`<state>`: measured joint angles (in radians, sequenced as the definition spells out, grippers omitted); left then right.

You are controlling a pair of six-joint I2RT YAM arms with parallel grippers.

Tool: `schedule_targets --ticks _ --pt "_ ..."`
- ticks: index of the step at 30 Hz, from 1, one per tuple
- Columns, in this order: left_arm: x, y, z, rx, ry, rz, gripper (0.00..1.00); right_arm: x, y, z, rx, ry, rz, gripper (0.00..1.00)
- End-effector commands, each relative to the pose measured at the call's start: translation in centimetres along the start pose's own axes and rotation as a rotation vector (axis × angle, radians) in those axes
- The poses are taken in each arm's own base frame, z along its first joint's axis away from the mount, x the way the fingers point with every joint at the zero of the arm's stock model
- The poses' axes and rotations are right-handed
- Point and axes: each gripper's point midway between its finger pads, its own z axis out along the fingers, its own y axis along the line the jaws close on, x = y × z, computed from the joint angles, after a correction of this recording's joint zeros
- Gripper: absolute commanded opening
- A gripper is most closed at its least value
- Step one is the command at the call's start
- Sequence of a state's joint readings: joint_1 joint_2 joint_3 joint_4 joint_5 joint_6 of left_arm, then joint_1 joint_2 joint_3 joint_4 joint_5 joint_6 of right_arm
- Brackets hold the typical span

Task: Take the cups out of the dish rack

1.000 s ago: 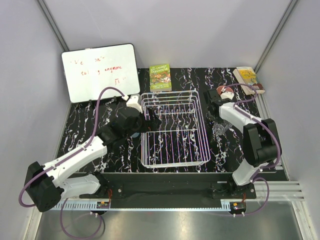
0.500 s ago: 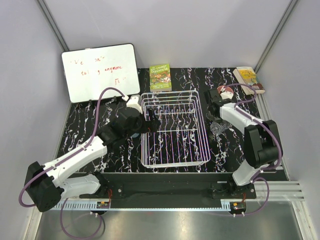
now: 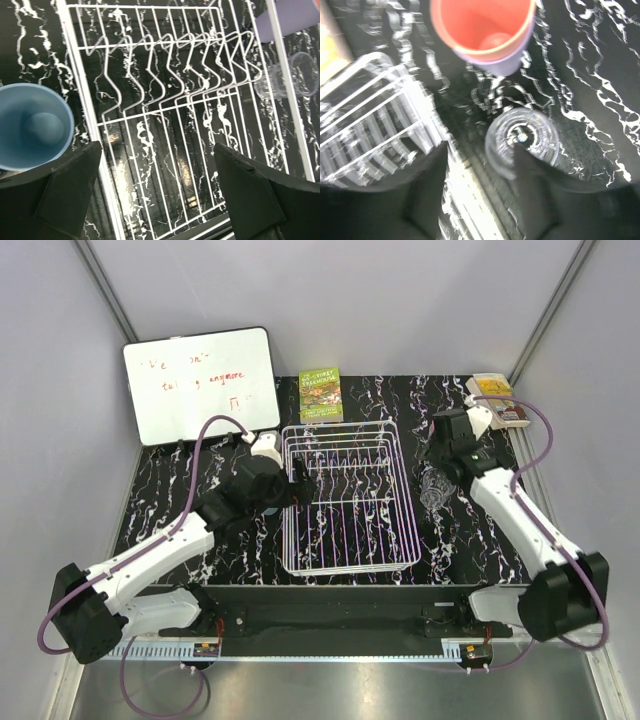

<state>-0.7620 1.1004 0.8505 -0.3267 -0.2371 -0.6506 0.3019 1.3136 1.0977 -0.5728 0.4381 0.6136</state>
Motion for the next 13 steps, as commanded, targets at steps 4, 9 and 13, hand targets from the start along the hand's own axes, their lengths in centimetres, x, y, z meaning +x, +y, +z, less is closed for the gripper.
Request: schedule_targets --ticks 4,9,13 --pt "-2.3 1.1 -1.2 -0.132 -0.09 0.063 0.99 -1.8 3.3 -8.1 -0.259 -0.145 -0.072 0.89" --pt "-1.2 0.9 -1.4 -0.179 -0.076 0.133 0.99 0.8 4.8 -10.4 -0.332 -0.153 -0.156 1.0" --pt "-0.8 1.0 -1.4 -0.215 -0.066 0.141 0.99 2.5 4.9 -10.9 -0.36 -0.14 -0.179 1.0"
